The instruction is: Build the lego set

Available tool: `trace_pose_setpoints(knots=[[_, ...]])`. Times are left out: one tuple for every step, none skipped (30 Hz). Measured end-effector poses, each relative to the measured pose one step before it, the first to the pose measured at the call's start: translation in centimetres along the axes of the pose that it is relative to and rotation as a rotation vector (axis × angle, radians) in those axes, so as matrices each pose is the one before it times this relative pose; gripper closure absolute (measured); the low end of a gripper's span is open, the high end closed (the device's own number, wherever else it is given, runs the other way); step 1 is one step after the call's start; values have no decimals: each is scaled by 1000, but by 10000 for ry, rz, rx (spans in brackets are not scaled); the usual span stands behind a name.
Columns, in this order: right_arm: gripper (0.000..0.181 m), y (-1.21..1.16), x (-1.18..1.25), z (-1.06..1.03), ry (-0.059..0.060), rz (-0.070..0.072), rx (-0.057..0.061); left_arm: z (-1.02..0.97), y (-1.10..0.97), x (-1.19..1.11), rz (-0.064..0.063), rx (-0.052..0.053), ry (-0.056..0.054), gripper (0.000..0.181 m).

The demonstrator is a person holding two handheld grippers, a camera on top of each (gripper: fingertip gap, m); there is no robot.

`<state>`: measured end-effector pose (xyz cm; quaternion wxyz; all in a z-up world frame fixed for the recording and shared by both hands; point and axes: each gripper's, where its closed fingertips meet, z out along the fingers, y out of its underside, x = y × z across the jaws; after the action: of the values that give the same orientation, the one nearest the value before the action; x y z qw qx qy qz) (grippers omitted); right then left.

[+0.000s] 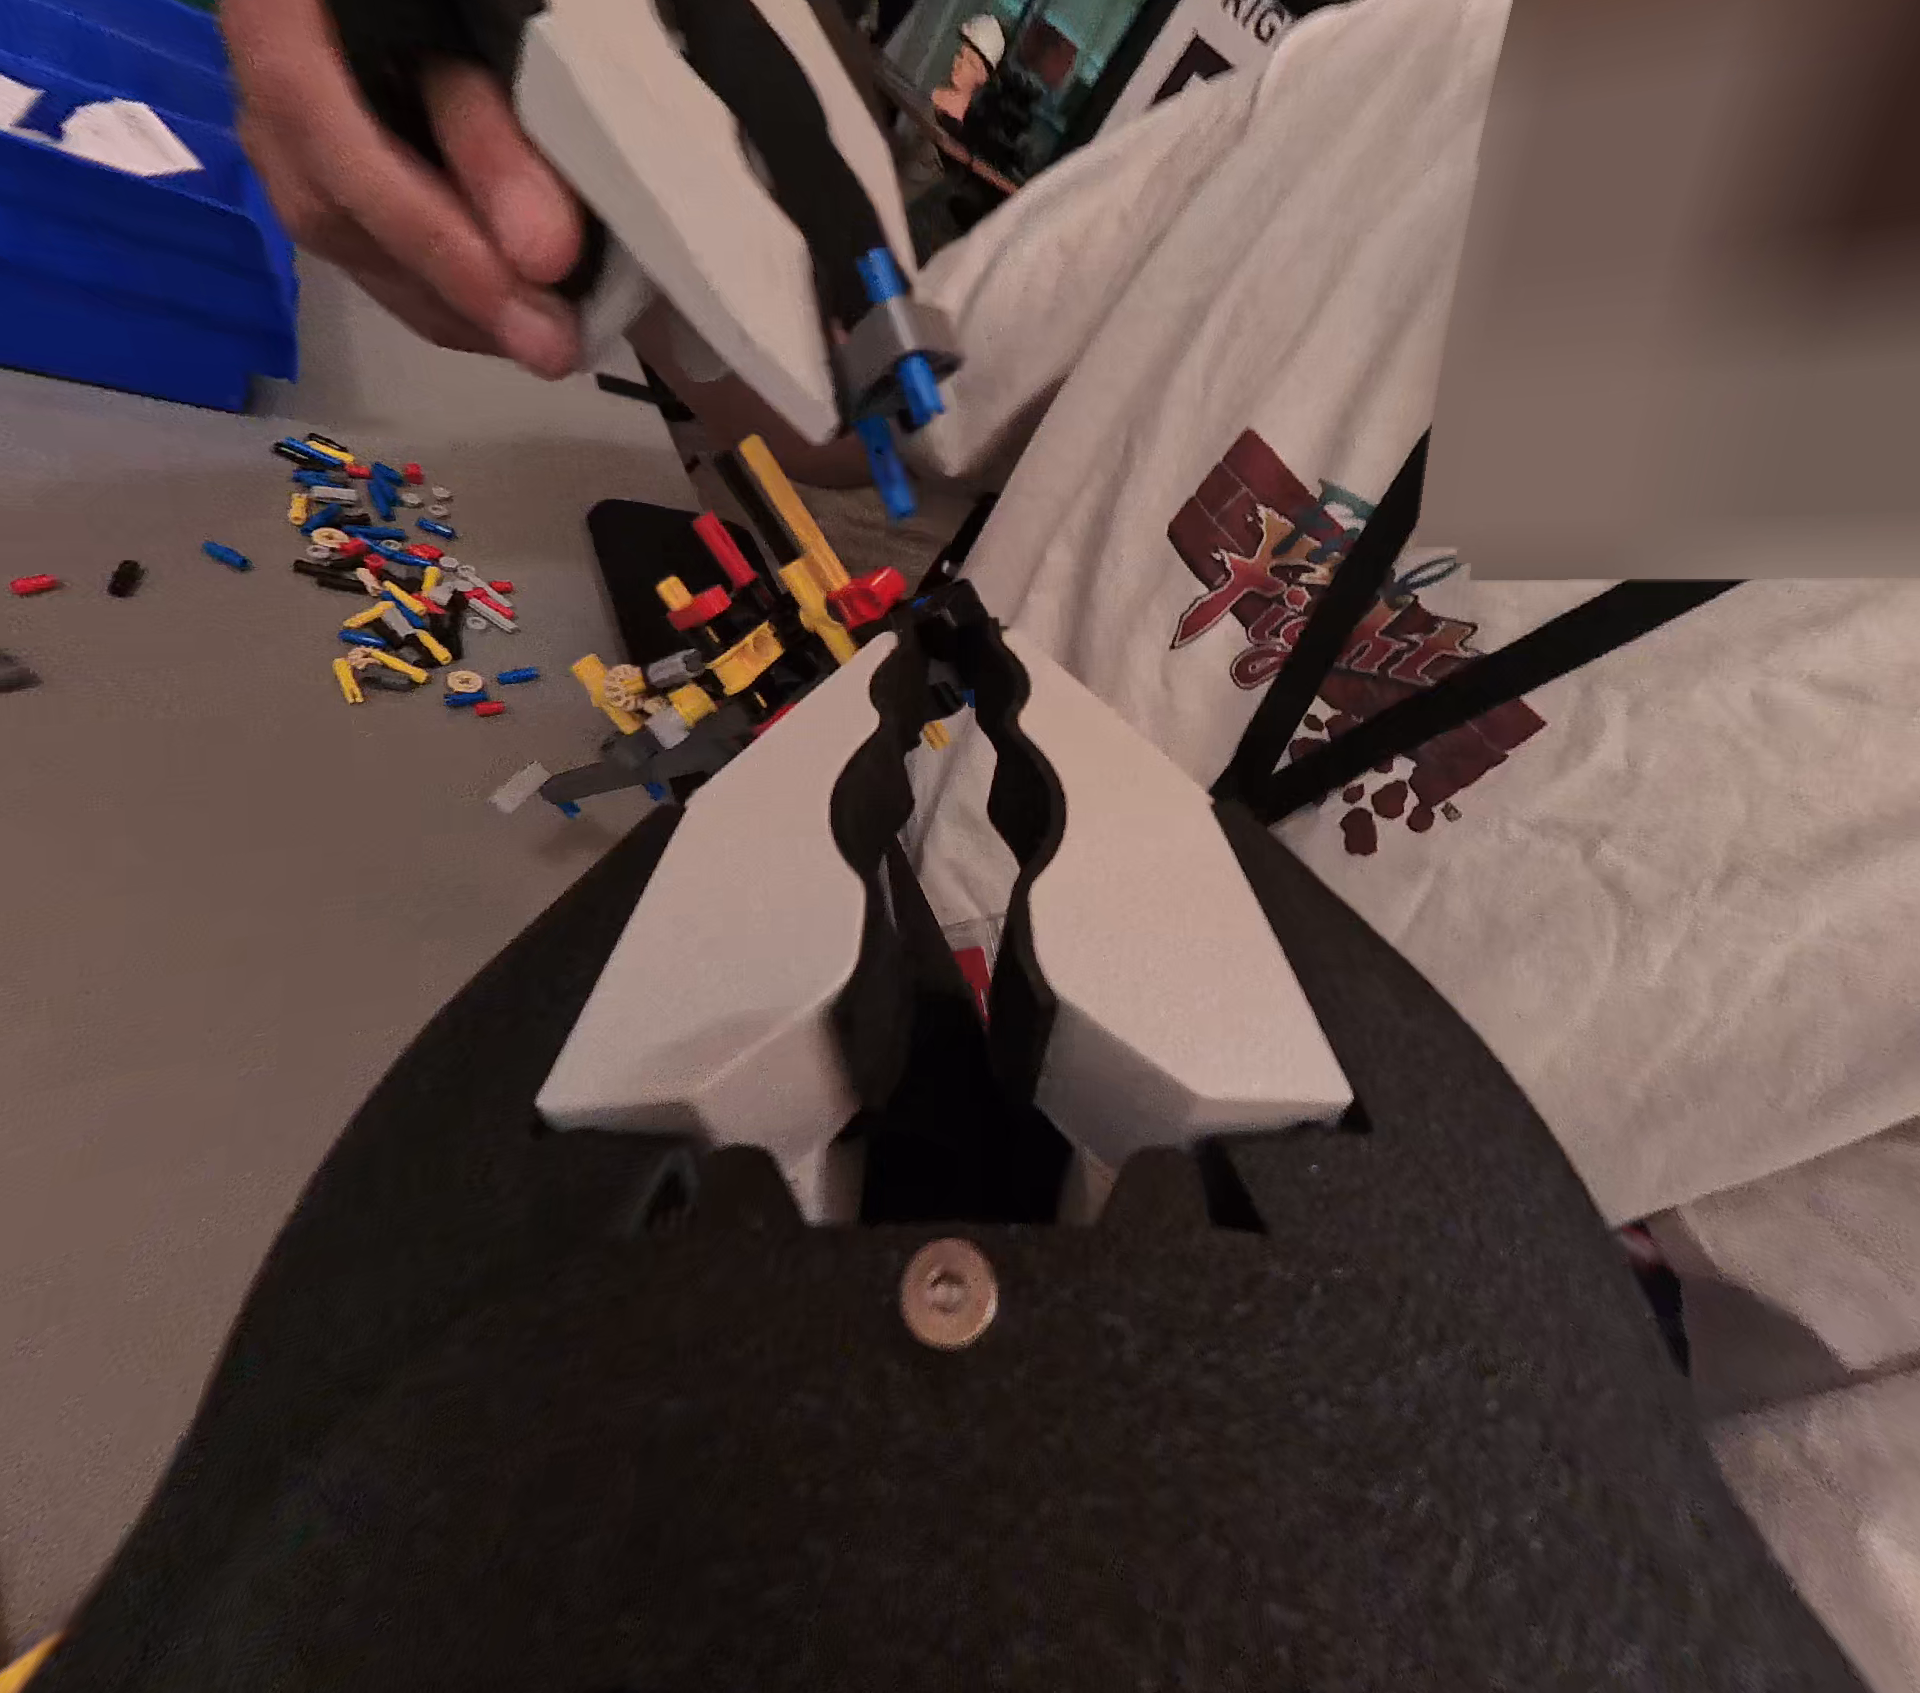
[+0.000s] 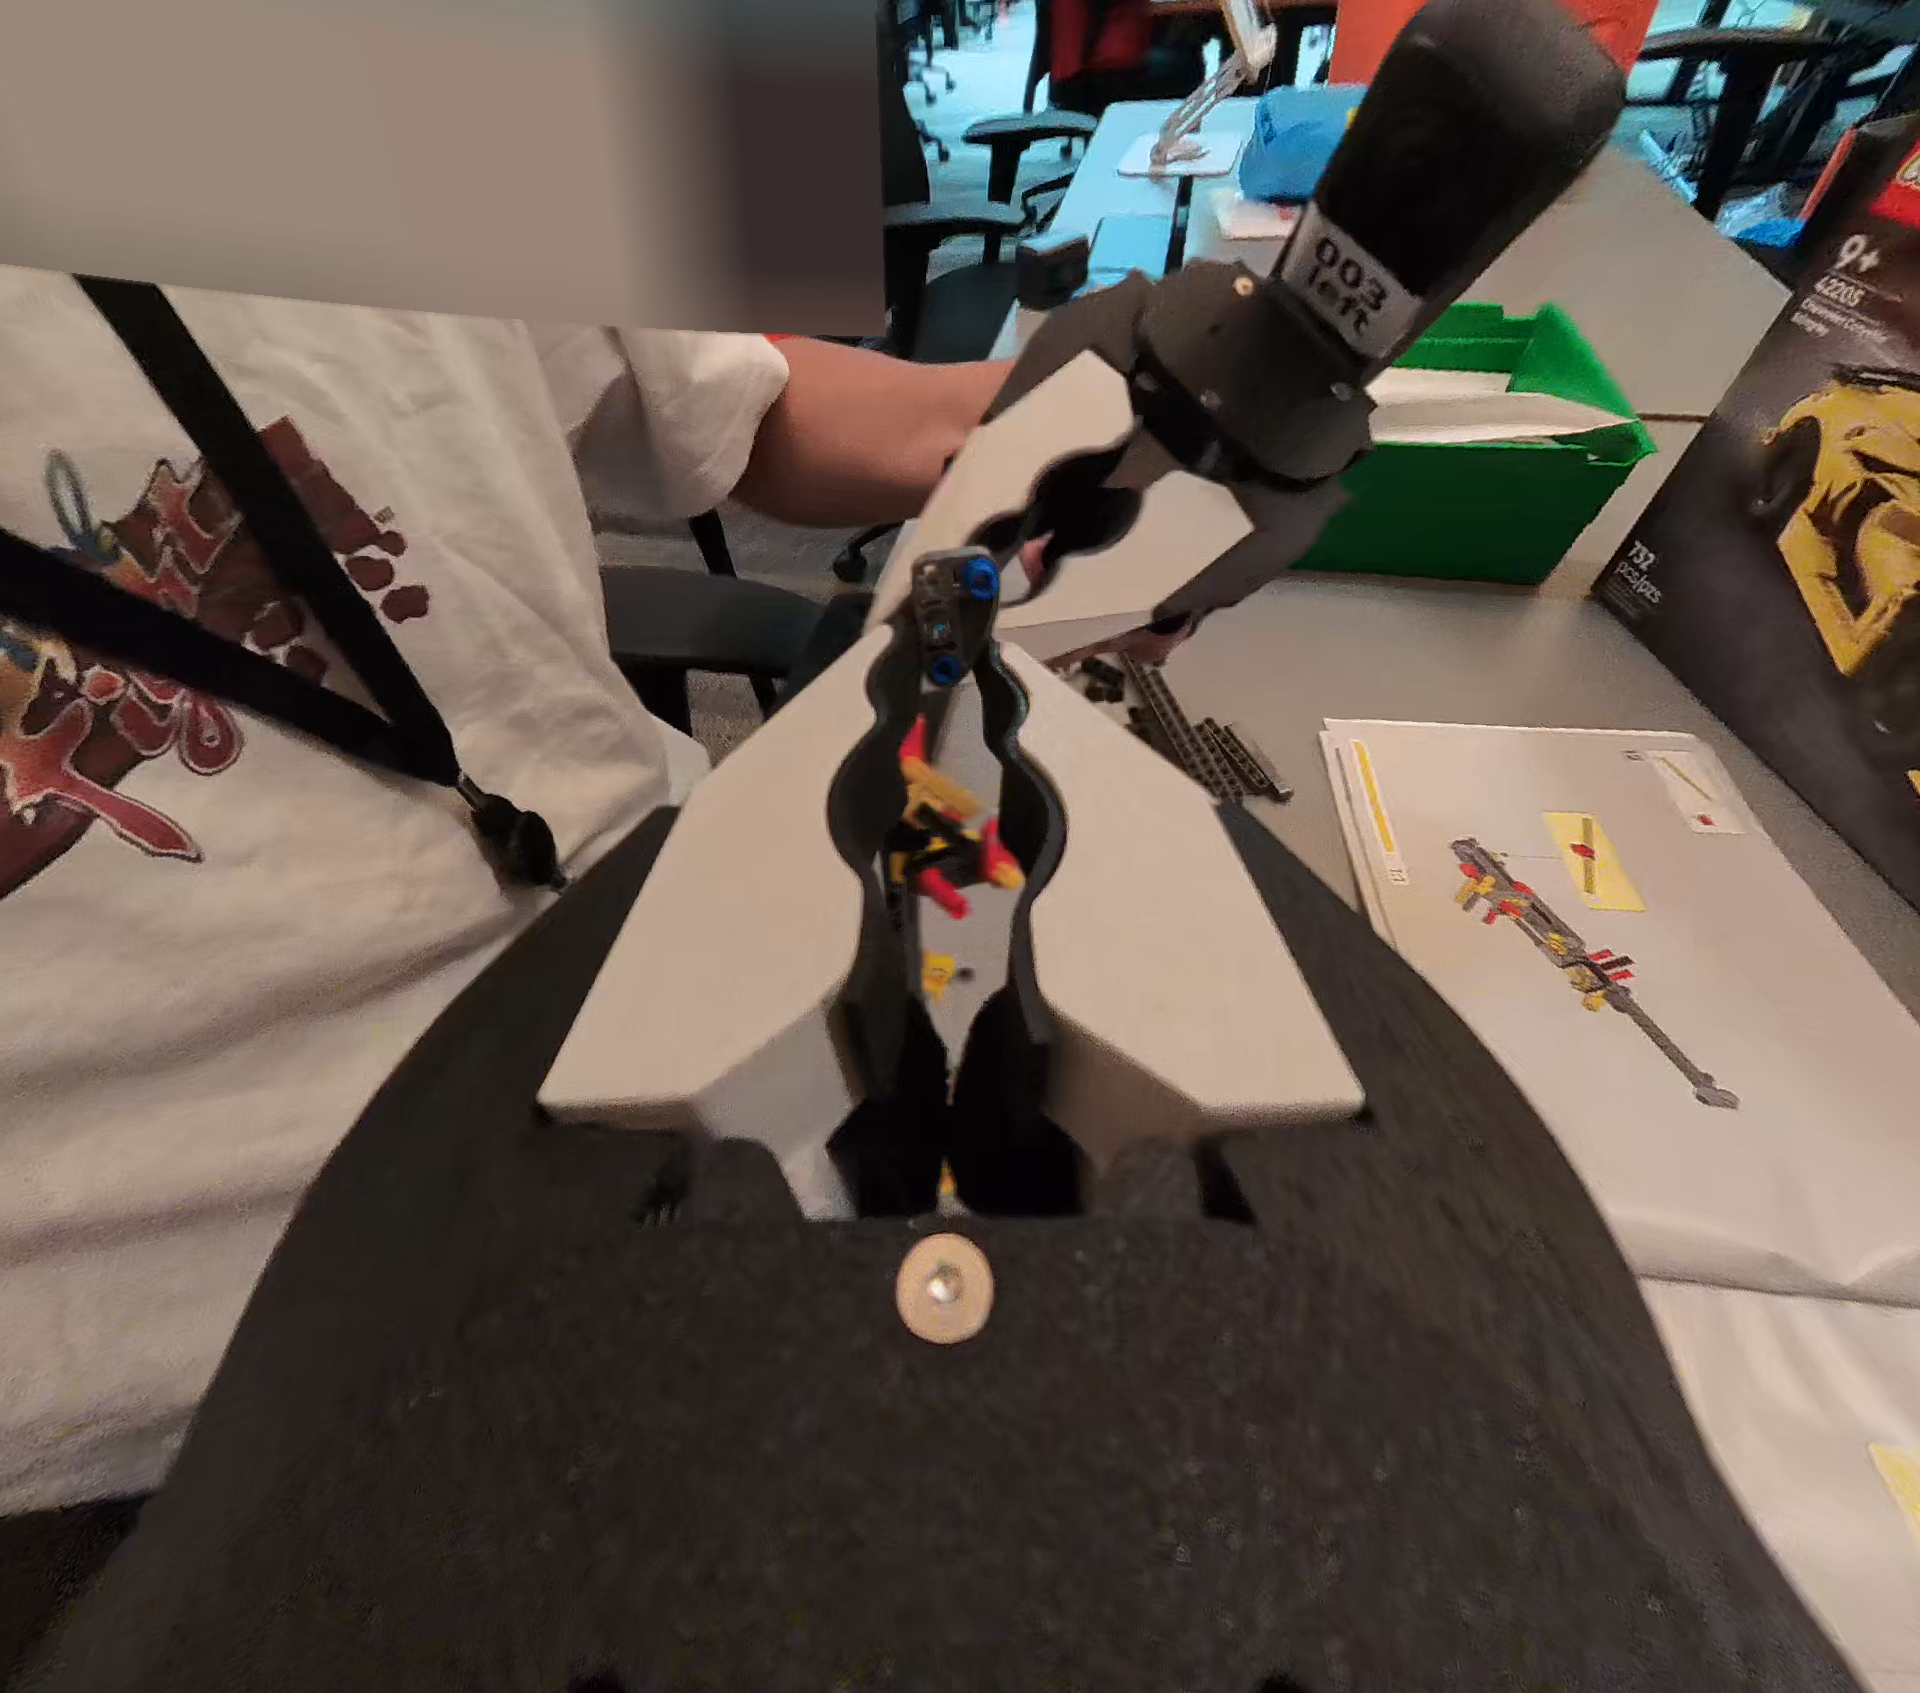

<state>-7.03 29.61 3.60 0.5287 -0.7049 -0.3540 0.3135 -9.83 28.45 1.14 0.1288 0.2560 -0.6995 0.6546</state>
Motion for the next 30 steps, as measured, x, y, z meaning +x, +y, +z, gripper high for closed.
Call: trace_pose_setpoints(knots=[[172,115,116,193,-100,-49,-199,302,64,214,181,-201,56,174],[171,-22,-499,186,-456,85,-93,231,17,1,85,-150,-38,174],[171,-110,-463,179,-367,115,-9,125,-38,-126,35,-84,-76,174],[171,148,-234,191,-185,27,-129,21,-92,-52,78,5,-27,174],[171,369,-192,189,-124,-11,-241,-21,0,-49,91,-15,-21,174],[171,78,-121,14,-88,22,-45,-8,70,-61,77,-18,-36,174],[171,-2,-133,-30,-102,64,12,0,5,-31,18,56,8,174],[171,62,65,-85,44,11,-13,-15,-44,20,-15,98,54,174],[171,327,156,-34,113,-46,-168,-18,-41,28,-7,95,64,174],[171,81,-116,-34,-57,9,16,-23,-6,-81,-25,69,-9,174],[171,43,-82,19,-50,67,45,23,5,13,-13,56,46,174],[171,63,-83,62,-55,75,32,81,66,-29,47,3,-12,174],[171,126,-113,24,-89,80,-5,138,98,-32,49,-25,-34,174],[171,114,-47,-29,-46,49,-24,132,60,-72,33,5,-58,174],[171,-16,106,-127,62,16,54,26,-78,-167,-13,114,-103,174],[171,99,153,-165,136,-37,-40,-36,-90,-246,-108,147,-115,175],[171,159,175,-185,147,-79,-92,-27,-89,-266,-146,167,-98,175],[172,175,55,-107,-6,3,-110,33,11,-127,-193,106,13,175],[172,186,-166,76,-213,93,-102,157,168,3,-78,-44,78,175],[172,28,-152,98,-237,63,13,178,164,45,18,-89,61,175],[172,-24,-74,36,-189,22,98,93,19,-37,4,-53,-2,174],[172,54,261,-38,-12,47,62,30,-75,-278,-56,-19,-151,175],[172,224,151,-3,-26,20,-69,-4,70,-240,-49,-77,-102,175],[172,90,-36,51,-87,13,40,7,76,-38,-24,-26,35,175],[172,40,-52,29,-120,70,57,61,42,15,-55,36,62,175],[172,159,10,-35,-83,60,-11,68,62,-38,-120,35,51,175],[172,106,27,-37,-55,23,53,24,-14,-44,-61,104,52,175],[172,-148,37,-101,-35,-8,263,-99,-267,54,-57,275,124,174],[172,117,66,12,-21,26,144,-156,-256,-49,-88,237,75,175],[172,149,71,19,-34,34,161,-84,-102,-65,23,159,39,175]])
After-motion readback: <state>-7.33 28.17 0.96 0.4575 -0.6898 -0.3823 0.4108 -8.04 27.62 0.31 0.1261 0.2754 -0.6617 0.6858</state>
